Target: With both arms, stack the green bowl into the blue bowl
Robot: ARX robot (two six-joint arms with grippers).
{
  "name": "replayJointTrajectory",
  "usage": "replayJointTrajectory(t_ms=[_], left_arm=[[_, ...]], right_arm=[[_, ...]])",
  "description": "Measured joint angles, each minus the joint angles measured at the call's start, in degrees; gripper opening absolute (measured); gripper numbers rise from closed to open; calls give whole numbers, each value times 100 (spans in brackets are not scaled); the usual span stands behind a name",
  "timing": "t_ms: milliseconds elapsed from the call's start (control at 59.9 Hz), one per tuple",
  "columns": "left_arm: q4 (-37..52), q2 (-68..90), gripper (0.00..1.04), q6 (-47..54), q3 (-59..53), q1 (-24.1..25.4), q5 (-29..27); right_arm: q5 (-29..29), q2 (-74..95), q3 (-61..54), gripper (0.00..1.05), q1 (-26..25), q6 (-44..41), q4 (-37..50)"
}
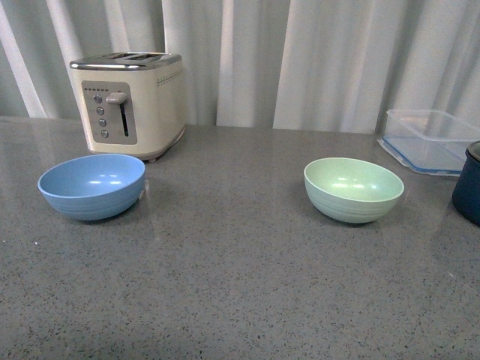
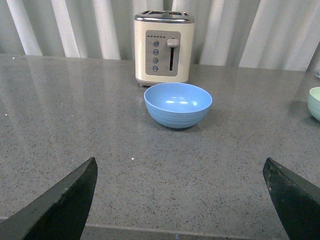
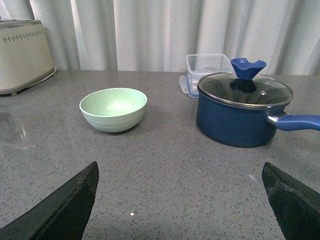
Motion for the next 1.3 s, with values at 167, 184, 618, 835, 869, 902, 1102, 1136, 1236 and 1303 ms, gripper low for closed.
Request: replayJointTrajectory(t_ms=[167, 184, 618, 835, 869, 902, 1102, 1136, 1236, 1303], left_arm=[[0, 0, 98, 0, 0, 0, 0], [0, 0, 98, 0, 0, 0, 0], [428, 420, 98, 481, 44, -92, -448], [660, 2398, 98, 411, 1145, 138, 181], [632, 2787, 98, 389, 1464, 136, 195], [562, 3047, 98, 337, 1692, 140, 293], [608, 4780, 98, -472, 3174, 520, 780], [573, 4975, 98, -535, 3346, 553, 710], [4, 5777, 98, -686, 4124, 638, 448], [-400, 6373, 98, -798, 4612, 686, 376]], right_arm=[[-2, 0, 0, 95, 0, 0, 0], [0, 0, 0, 95, 0, 0, 0], [0, 0, 0, 95, 0, 0, 0], [0, 0, 0, 95, 0, 0, 0], [0, 0, 0, 95, 0, 0, 0], [0, 0, 0, 95, 0, 0, 0], [0, 0, 0, 95, 0, 0, 0], [0, 0, 0, 95, 0, 0, 0], [-2, 0, 0, 95, 0, 0, 0], [0, 0, 0, 95, 0, 0, 0]])
